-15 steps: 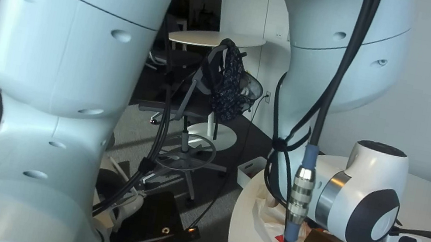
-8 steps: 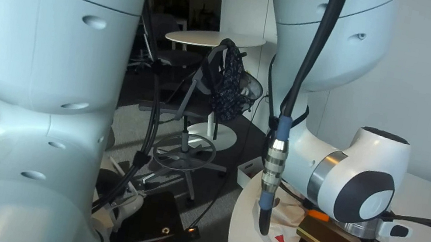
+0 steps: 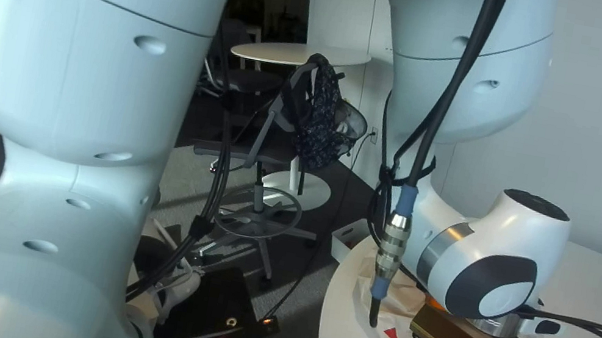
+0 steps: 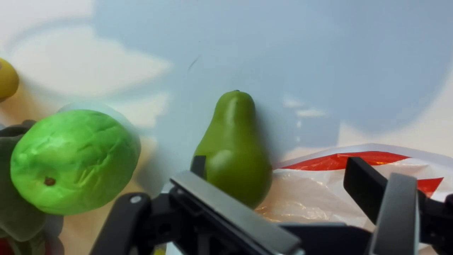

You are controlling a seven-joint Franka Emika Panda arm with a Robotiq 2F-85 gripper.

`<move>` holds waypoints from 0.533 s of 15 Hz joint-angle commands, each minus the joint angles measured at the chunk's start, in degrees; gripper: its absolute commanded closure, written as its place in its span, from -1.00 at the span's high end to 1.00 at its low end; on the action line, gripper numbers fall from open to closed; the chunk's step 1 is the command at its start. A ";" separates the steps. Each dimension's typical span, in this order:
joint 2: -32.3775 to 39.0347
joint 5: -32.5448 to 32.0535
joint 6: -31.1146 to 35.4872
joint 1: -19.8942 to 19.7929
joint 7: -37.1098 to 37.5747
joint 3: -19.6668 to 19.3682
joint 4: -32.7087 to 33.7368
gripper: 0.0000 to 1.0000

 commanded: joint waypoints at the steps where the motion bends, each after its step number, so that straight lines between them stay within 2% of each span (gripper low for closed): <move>1: 4.12 -1.52 4.19 -0.04 0.26 -0.97 2.29 1.00; 8: 9.83 -4.99 10.30 -0.06 -0.38 -1.94 5.15 1.00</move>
